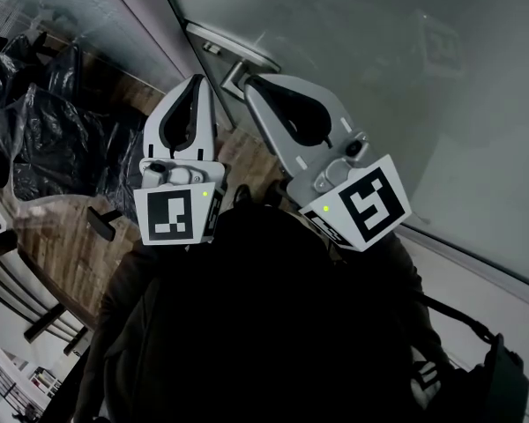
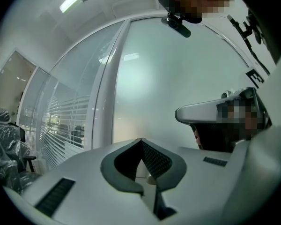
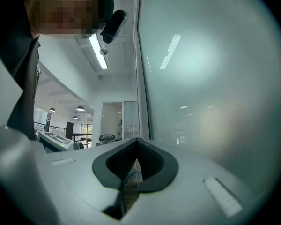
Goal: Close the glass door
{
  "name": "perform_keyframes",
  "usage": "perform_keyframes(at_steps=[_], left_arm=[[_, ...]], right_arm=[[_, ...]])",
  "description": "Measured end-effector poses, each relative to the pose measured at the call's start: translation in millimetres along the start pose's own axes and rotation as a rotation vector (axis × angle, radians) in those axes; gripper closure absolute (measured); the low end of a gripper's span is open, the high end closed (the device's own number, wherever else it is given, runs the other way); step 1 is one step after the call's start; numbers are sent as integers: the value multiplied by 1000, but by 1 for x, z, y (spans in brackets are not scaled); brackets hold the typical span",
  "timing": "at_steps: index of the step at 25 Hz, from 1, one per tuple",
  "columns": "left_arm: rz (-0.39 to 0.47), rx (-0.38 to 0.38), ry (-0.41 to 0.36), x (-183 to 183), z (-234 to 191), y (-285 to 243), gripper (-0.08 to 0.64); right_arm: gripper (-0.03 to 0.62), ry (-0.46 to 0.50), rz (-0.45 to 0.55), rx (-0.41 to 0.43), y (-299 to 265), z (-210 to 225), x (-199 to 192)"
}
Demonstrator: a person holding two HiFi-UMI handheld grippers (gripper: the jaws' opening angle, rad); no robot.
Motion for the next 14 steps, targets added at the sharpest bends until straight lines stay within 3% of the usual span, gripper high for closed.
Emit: perform_keyframes(at_steps=[14], left_arm=[[-2,-15,-8,-1,2,-5,563]], right_arm=[[592,-2,4,-1,-1,4,-1]])
Point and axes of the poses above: the fingertips, and each gripper's own axes: y backward along the fingers, z to its right, x out of its top, the point moved 3 cm from there along y, backward along the fingers, and after that the axes turned 9 degrees about x, right-handed, at the moved point
